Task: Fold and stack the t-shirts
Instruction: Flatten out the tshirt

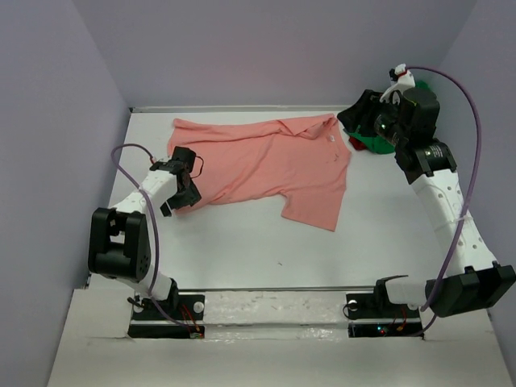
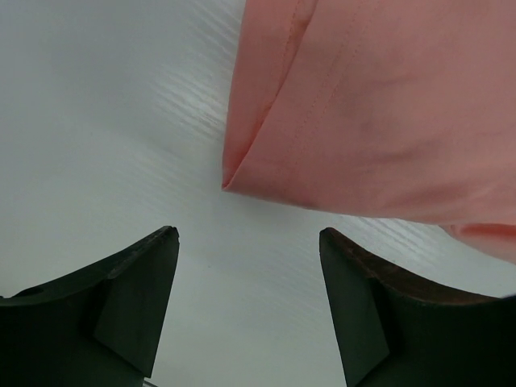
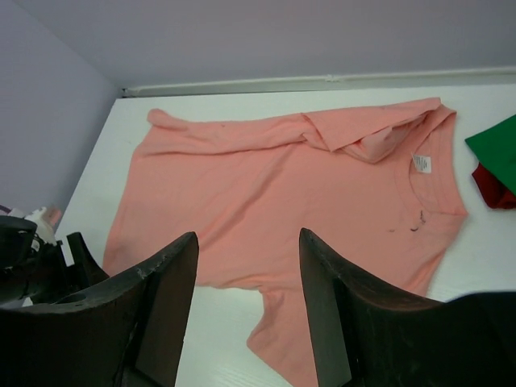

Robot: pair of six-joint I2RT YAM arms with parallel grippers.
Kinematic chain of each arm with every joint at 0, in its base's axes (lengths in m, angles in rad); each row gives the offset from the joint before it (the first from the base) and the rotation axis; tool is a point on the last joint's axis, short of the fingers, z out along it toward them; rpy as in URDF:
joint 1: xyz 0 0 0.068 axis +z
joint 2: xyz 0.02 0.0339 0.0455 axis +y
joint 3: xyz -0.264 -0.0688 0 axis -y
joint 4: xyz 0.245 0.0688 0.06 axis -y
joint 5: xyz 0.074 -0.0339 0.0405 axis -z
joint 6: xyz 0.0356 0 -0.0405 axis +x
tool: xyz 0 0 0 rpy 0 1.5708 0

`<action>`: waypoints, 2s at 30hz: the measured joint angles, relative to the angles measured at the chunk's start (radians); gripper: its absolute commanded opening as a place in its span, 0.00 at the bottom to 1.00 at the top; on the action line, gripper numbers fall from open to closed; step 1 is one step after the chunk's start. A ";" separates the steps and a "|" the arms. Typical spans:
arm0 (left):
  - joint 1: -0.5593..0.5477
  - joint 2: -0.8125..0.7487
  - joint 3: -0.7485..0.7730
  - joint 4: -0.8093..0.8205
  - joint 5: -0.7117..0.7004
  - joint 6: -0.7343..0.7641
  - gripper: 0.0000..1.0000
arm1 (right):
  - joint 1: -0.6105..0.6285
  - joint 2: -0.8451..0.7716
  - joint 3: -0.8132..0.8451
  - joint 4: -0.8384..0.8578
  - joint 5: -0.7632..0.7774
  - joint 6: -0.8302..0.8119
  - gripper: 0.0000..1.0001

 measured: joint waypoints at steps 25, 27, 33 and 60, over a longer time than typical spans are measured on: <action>0.053 0.123 0.019 0.078 0.010 -0.004 0.49 | 0.000 0.001 -0.018 0.006 -0.027 -0.008 0.60; 0.053 0.126 0.019 0.079 0.013 0.002 0.48 | 0.000 0.006 -0.019 0.008 -0.030 -0.008 0.60; 0.055 0.126 0.040 0.082 0.020 0.011 0.10 | 0.000 0.027 -0.019 0.009 -0.038 -0.008 0.60; 0.276 0.070 0.242 0.013 0.000 0.029 0.00 | 0.000 0.060 -0.035 0.015 -0.044 -0.008 0.61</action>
